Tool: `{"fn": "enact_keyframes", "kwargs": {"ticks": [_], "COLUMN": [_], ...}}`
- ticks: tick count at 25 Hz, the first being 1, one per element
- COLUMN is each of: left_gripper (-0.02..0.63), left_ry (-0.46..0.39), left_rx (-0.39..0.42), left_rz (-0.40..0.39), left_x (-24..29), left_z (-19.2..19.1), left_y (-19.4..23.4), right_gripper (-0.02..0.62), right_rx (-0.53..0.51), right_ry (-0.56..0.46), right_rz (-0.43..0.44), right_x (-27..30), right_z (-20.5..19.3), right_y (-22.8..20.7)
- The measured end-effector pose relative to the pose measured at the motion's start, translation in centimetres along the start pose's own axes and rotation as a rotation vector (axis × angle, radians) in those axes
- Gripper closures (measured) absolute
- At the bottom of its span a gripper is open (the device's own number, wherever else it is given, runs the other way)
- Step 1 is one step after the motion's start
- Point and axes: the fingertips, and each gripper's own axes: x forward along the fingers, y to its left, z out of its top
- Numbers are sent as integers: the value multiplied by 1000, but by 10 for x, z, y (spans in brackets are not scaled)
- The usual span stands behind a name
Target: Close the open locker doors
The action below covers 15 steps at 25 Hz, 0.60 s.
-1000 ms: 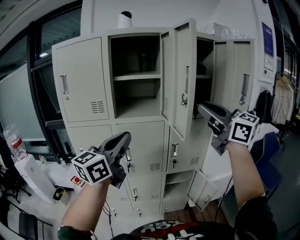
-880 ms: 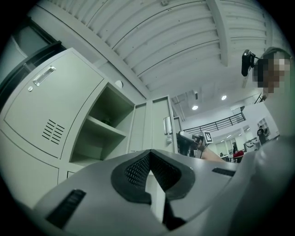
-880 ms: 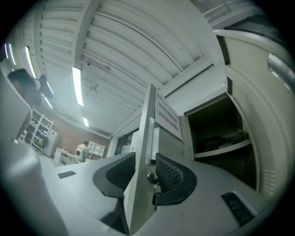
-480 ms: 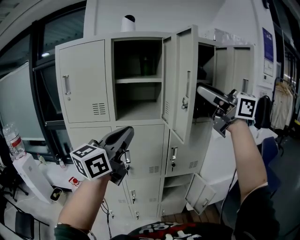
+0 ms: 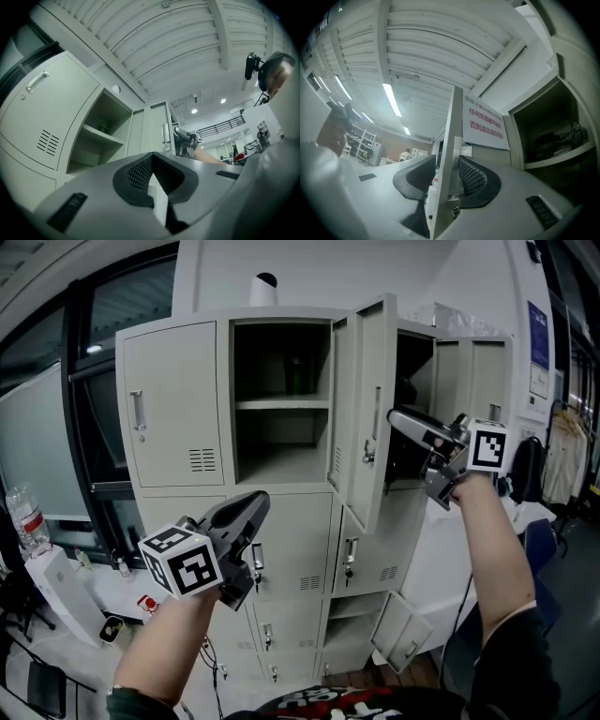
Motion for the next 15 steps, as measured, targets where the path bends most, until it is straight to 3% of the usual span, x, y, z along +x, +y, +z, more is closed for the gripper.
{"fn": "enact_keyframes", "kwargs": {"ticks": [15], "left_gripper": [603], "left_ry": [4], "left_rx": [-42], "left_rz": [11], "left_x": [-21], "left_z": [0], "left_y": [31], "right_gripper": [434], "right_rx": [-44], "right_ry": [71], "right_rz": [11], "right_x": [56], "right_z": [-13], "right_y": [5]}}
